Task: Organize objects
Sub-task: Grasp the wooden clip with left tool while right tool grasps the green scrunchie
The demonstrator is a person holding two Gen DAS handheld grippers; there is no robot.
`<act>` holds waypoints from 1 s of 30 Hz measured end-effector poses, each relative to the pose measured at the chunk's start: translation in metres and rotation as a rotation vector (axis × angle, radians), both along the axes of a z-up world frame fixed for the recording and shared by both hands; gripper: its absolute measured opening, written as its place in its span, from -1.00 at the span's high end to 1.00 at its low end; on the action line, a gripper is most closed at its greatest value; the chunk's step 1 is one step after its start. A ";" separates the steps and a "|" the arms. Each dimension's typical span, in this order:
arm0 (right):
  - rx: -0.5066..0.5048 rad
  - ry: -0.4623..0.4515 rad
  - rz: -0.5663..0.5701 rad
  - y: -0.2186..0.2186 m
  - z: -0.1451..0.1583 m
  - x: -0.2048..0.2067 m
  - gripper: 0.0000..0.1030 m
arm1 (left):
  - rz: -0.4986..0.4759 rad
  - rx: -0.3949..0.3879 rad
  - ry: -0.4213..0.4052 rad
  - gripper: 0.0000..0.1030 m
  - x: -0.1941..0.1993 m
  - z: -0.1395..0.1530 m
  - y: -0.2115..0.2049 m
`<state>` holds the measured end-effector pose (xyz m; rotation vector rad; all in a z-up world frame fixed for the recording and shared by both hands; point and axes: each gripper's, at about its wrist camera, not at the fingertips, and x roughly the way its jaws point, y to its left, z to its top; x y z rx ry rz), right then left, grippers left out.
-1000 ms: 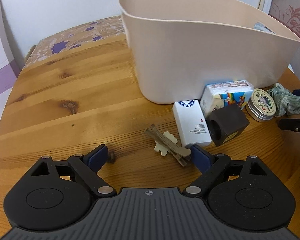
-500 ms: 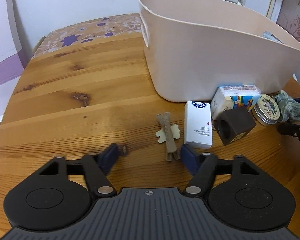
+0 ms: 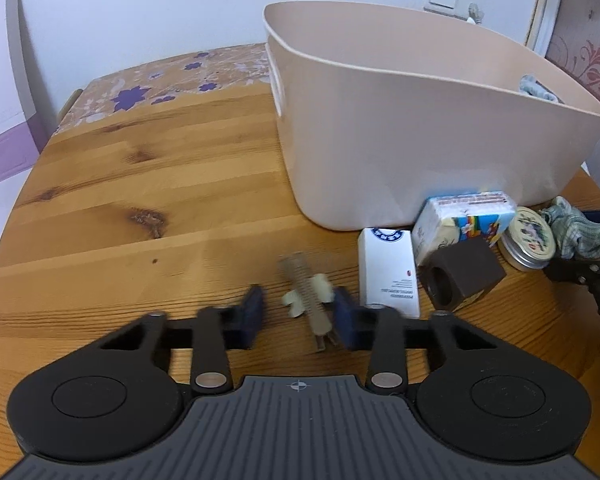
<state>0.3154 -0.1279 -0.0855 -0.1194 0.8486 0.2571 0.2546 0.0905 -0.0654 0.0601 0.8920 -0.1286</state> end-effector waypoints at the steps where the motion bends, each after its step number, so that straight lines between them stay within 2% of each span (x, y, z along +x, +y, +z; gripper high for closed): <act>1: 0.004 0.000 0.006 0.000 0.001 0.000 -0.71 | -0.003 -0.002 0.002 0.47 0.000 0.000 0.000; 3: 0.006 -0.004 0.018 0.001 0.003 -0.001 -0.40 | -0.010 -0.017 0.004 0.47 -0.001 0.001 0.000; 5: 0.008 -0.009 0.028 0.002 0.004 -0.003 -0.19 | -0.010 -0.041 0.008 0.48 -0.003 0.001 0.003; 10: 0.002 -0.010 0.057 0.006 0.008 -0.008 0.24 | -0.003 -0.067 0.005 0.54 -0.009 0.003 0.006; 12: -0.001 -0.009 0.063 0.007 0.009 -0.012 0.42 | -0.002 -0.072 -0.001 0.73 -0.011 0.007 0.006; 20: 0.003 -0.009 0.062 0.002 0.013 -0.021 0.62 | -0.008 -0.081 0.001 0.72 -0.019 0.009 0.006; 30: 0.000 -0.043 0.065 -0.001 0.025 -0.035 0.64 | -0.011 -0.095 -0.019 0.73 -0.030 0.018 0.008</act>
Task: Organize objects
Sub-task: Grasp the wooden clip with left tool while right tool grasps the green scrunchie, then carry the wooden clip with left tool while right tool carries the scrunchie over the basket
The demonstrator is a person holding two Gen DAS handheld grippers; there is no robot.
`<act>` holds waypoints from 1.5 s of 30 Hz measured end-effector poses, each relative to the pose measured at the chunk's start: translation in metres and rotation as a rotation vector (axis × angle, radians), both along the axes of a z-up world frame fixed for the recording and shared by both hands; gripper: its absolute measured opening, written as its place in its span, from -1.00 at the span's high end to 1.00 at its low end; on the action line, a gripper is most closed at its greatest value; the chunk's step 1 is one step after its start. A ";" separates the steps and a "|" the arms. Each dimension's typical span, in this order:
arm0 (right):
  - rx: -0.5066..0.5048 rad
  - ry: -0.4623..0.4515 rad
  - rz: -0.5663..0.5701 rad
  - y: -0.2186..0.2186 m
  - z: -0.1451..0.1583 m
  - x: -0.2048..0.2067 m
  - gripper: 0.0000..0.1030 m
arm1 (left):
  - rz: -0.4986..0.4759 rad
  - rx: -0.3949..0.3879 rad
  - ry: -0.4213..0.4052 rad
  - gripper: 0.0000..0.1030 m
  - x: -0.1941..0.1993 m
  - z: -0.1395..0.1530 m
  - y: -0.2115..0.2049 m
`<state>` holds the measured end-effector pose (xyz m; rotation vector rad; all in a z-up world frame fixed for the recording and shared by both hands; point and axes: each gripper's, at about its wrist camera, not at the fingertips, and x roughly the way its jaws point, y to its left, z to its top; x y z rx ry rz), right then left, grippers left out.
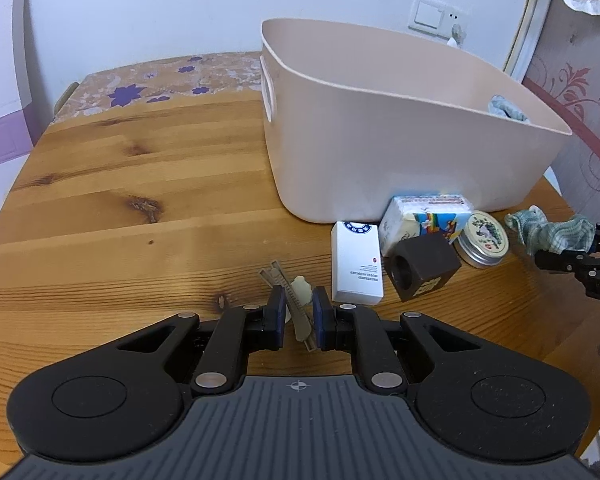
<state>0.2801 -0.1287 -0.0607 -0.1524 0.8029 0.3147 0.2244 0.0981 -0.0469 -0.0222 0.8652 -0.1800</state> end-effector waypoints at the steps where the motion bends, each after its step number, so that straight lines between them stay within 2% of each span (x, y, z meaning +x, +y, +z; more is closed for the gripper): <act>1: 0.001 -0.006 0.000 0.000 0.002 -0.001 0.64 | 0.000 -0.001 -0.004 0.73 -0.001 0.002 0.000; 8: 0.015 -0.058 -0.012 -0.007 0.020 -0.010 0.64 | -0.009 0.006 -0.050 0.73 -0.013 0.024 0.001; 21: 0.038 -0.184 -0.009 -0.014 0.069 -0.024 0.64 | -0.070 0.016 -0.211 0.73 -0.026 0.084 -0.012; 33: 0.019 -0.272 -0.014 -0.016 0.105 -0.008 0.64 | -0.116 0.050 -0.336 0.73 -0.005 0.134 -0.025; 38: 0.019 -0.299 -0.028 -0.019 0.117 0.004 0.64 | -0.134 0.065 -0.345 0.73 0.014 0.142 -0.034; 45: 0.014 -0.314 -0.027 -0.017 0.126 0.025 0.64 | -0.167 0.089 -0.302 0.73 0.052 0.135 -0.053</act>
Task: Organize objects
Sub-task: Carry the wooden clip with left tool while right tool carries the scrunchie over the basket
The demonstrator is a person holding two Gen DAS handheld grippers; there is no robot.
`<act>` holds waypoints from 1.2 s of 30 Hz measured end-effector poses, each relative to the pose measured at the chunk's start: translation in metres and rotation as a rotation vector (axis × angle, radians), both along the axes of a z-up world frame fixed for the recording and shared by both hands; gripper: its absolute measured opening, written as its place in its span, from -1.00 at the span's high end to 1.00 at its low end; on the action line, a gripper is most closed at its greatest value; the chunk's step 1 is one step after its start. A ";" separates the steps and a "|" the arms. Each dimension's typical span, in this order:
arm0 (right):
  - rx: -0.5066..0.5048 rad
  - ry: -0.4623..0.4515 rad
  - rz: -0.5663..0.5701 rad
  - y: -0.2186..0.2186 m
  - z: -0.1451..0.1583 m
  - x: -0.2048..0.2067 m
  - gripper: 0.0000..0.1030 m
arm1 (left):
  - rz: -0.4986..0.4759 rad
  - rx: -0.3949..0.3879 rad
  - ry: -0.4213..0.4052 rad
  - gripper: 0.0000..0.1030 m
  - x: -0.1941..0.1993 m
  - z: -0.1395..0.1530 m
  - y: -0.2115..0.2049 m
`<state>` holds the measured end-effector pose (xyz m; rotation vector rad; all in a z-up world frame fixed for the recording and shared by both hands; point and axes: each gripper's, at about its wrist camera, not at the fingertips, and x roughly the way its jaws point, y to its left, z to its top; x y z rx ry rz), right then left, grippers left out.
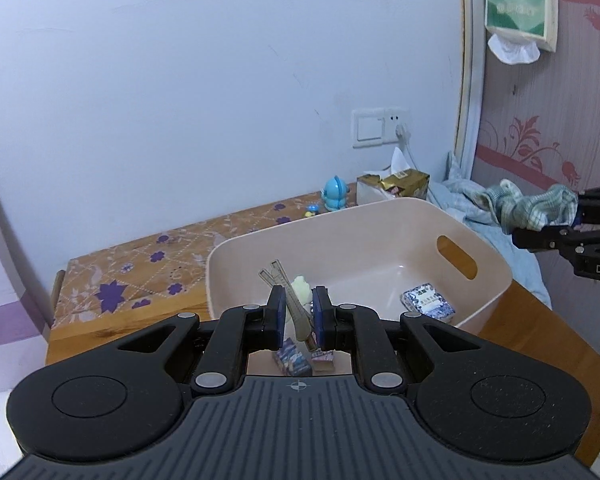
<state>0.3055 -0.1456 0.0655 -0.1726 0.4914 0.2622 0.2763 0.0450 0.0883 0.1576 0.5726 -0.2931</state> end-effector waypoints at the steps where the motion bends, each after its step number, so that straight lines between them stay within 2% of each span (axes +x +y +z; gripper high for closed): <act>1: -0.001 0.004 0.000 0.000 0.000 0.004 0.64 | -0.003 0.004 0.007 0.73 0.005 -0.002 -0.003; 21: -0.059 0.128 0.018 0.019 -0.035 0.070 0.64 | 0.003 0.133 0.197 0.72 0.097 -0.067 -0.049; 33: -0.166 0.264 0.057 0.033 -0.058 0.098 0.64 | 0.006 0.237 0.288 0.72 0.123 -0.094 -0.055; 36: -0.200 0.283 0.059 0.036 -0.064 0.107 0.64 | 0.001 0.232 0.305 0.71 0.124 -0.095 -0.055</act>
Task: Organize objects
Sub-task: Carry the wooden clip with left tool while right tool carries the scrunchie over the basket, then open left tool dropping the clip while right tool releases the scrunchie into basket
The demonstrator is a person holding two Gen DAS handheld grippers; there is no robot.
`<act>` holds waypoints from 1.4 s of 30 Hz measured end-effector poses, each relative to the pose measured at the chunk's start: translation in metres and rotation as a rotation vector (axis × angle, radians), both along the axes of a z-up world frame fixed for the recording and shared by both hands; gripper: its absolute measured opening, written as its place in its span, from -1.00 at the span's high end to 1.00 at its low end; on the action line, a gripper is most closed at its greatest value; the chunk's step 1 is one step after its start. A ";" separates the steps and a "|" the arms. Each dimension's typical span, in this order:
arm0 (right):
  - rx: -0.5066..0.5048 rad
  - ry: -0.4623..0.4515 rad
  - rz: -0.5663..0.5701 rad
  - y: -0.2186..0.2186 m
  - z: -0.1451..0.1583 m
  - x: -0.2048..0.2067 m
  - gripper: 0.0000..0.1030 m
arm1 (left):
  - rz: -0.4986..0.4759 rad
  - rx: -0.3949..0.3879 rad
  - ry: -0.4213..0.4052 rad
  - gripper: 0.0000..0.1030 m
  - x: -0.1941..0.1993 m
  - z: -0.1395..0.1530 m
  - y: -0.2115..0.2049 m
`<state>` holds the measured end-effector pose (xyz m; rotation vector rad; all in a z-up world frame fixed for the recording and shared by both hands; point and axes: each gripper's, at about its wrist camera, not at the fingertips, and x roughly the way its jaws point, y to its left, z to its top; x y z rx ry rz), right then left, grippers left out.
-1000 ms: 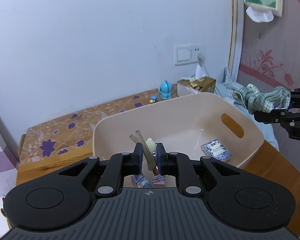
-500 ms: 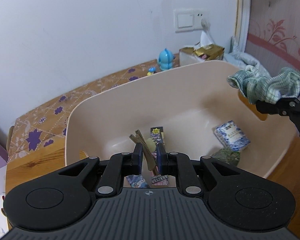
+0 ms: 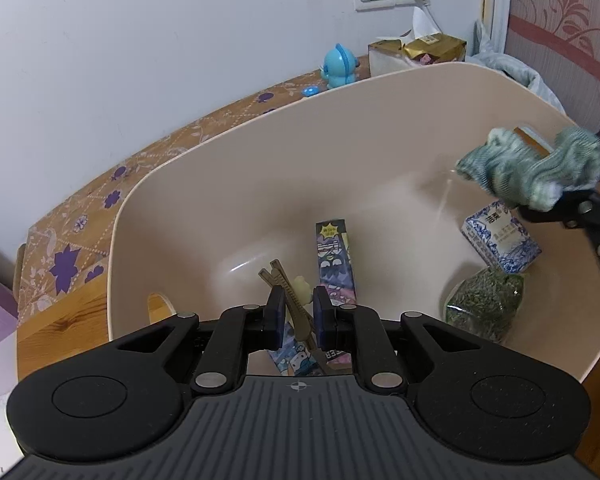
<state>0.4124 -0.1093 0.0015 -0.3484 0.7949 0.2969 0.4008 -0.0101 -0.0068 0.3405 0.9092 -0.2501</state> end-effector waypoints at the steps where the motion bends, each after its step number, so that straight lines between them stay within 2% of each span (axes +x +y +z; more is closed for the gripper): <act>1: -0.007 0.011 0.003 0.001 -0.002 0.003 0.64 | -0.006 0.002 0.018 0.71 0.002 -0.001 0.000; 10: -0.010 0.099 0.005 0.003 -0.015 0.017 0.58 | -0.013 0.020 0.067 0.70 0.008 -0.006 -0.002; 11: 0.000 0.110 -0.004 0.002 -0.017 0.017 0.49 | -0.010 0.020 0.062 0.57 0.007 -0.006 -0.001; 12: 0.008 0.111 -0.019 0.000 -0.017 0.018 0.35 | -0.009 0.023 0.061 0.31 0.007 -0.006 -0.001; 13: 0.009 0.108 -0.025 -0.001 -0.017 0.017 0.31 | -0.006 0.020 0.053 0.16 0.006 -0.005 -0.001; 15: 0.011 0.102 -0.025 0.000 -0.015 0.015 0.22 | -0.006 0.014 0.017 -0.47 0.002 0.000 -0.001; 16: 0.012 0.095 -0.024 0.001 -0.014 0.013 0.19 | -0.001 0.009 -0.007 -0.55 -0.001 0.003 -0.001; 17: 0.017 0.083 -0.025 0.001 -0.011 0.011 0.02 | -0.003 0.000 -0.020 -0.59 -0.003 0.005 -0.001; 18: 0.022 0.073 -0.031 0.001 -0.009 0.009 -0.20 | -0.005 -0.009 -0.028 -0.59 -0.005 0.007 -0.001; 20: 0.040 0.047 -0.050 -0.002 -0.003 0.003 -0.44 | -0.004 -0.012 -0.048 -0.59 -0.010 0.011 -0.001; 22: 0.054 0.029 -0.051 -0.004 0.003 -0.002 -0.55 | -0.002 -0.011 -0.072 -0.60 -0.015 0.016 -0.002; 24: 0.063 0.007 -0.040 -0.005 0.009 -0.009 -0.83 | -0.001 -0.019 -0.089 -0.62 -0.020 0.021 0.000; 26: 0.069 -0.021 -0.018 -0.006 0.014 -0.017 -1.00 | -0.009 -0.027 -0.107 -0.65 -0.026 0.028 0.001; 35: 0.081 -0.097 -0.018 -0.004 0.031 -0.038 -1.00 | -0.005 -0.029 -0.205 -0.69 -0.056 0.058 0.004; 42: 0.096 -0.156 -0.008 -0.002 0.044 -0.058 -1.00 | -0.008 -0.045 -0.251 -0.72 -0.080 0.073 0.013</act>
